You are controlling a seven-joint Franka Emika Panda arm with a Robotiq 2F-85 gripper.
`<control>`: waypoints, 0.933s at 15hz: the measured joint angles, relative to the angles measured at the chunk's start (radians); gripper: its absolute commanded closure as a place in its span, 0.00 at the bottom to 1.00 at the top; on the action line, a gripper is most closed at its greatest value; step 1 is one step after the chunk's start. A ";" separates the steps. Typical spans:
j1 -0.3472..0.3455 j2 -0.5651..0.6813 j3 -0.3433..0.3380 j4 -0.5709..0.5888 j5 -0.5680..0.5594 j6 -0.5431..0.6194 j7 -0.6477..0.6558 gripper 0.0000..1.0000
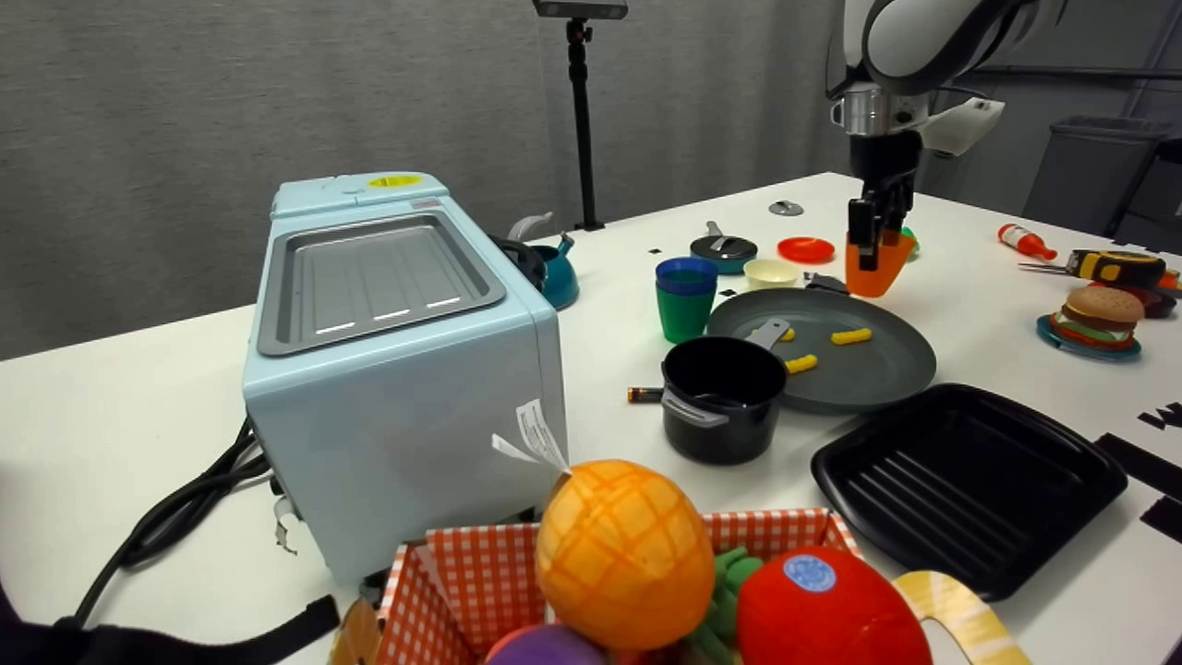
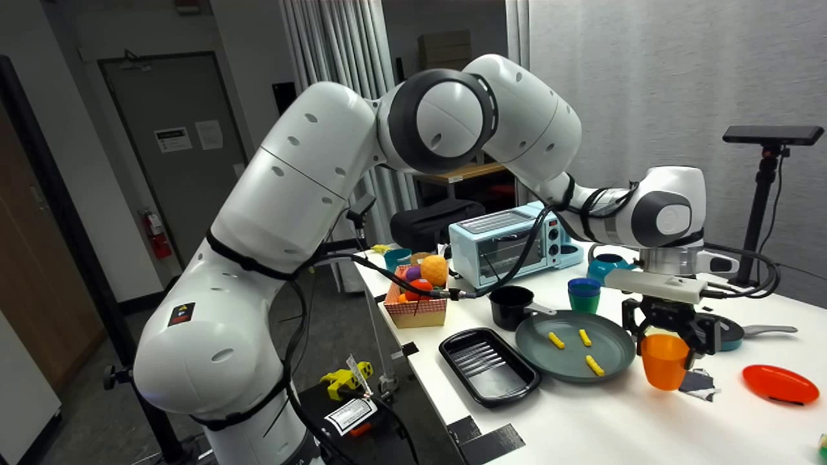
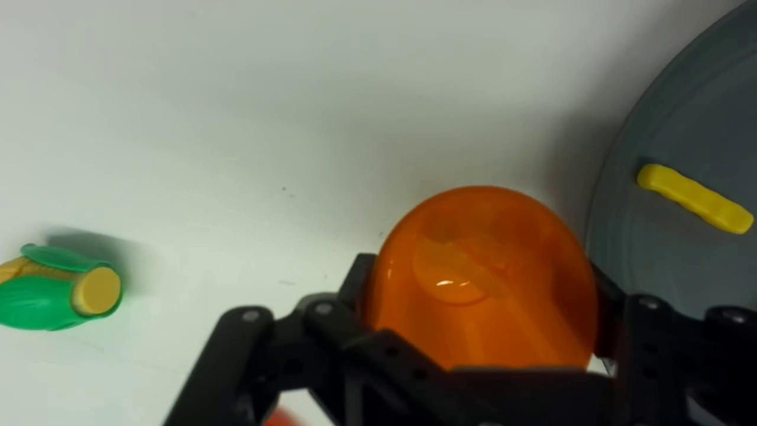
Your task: Pour some of the content from the orange cup onto the plate, pick up one object and put it on the small plate and pour it back onto the big plate, and then pour the rest of the content from the orange cup.
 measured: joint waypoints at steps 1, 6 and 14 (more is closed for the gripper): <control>0.000 0.007 0.000 0.006 0.000 0.000 0.002 0.04; 0.000 0.037 0.001 0.041 0.000 -0.014 0.012 0.00; 0.001 0.055 0.007 0.087 0.000 -0.036 0.012 0.00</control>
